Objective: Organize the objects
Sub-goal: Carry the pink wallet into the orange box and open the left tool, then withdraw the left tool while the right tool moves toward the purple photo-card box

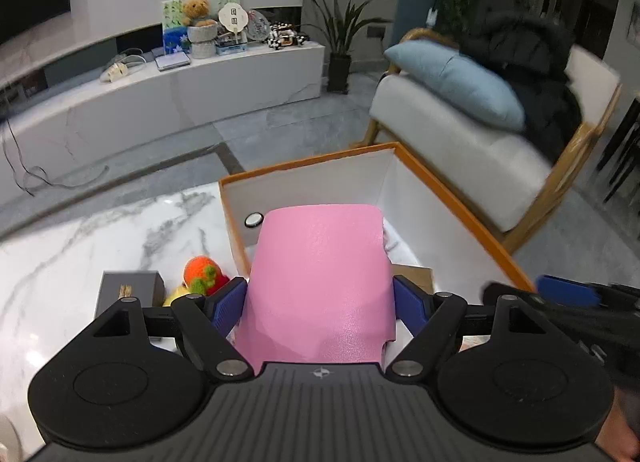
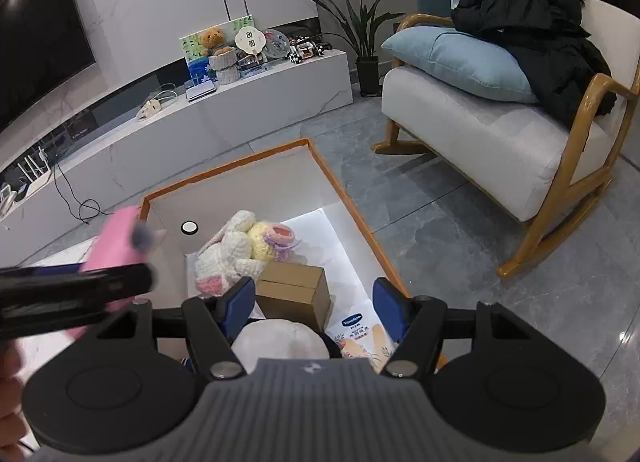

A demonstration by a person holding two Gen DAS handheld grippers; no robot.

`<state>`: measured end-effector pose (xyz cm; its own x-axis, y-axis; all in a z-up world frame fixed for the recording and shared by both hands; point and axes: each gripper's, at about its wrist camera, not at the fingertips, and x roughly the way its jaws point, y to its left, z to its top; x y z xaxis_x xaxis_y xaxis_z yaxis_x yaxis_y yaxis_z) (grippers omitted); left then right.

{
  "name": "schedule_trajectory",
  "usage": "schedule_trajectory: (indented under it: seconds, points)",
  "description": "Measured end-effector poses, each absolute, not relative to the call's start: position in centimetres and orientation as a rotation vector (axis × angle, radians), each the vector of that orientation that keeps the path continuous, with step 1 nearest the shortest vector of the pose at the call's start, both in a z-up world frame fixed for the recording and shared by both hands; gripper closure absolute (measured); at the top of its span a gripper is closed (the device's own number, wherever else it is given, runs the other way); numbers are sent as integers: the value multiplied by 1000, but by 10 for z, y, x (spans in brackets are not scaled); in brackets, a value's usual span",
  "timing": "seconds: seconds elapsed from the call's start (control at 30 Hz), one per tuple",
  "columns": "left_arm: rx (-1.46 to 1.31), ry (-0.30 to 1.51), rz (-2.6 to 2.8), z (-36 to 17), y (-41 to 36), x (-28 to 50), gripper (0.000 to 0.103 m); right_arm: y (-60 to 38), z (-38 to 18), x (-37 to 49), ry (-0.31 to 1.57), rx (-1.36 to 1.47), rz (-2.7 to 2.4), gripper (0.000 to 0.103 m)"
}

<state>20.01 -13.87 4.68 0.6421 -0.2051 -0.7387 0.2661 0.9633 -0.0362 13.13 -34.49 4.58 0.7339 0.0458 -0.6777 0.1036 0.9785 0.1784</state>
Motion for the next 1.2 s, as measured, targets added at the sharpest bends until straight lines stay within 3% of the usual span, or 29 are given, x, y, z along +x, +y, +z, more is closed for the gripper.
schedule_trajectory:
  seconds: [0.43, 0.8, 1.07, 1.2]
  points:
    - [221, 958, -213, 4, -170, 236, 15, -352, 32, 139, 801, 266, -21, 37]
    - [369, 863, -184, 33, -179, 218, 10, -349, 30, 139, 808, 257, -17, 37]
    - [161, 709, -163, 99, -99, 176, 8, -343, 31, 135, 786, 260, 44, 37]
    - [105, 648, -64, 89, -46, 129, 8, -333, 37, 130, 751, 269, 87, 37]
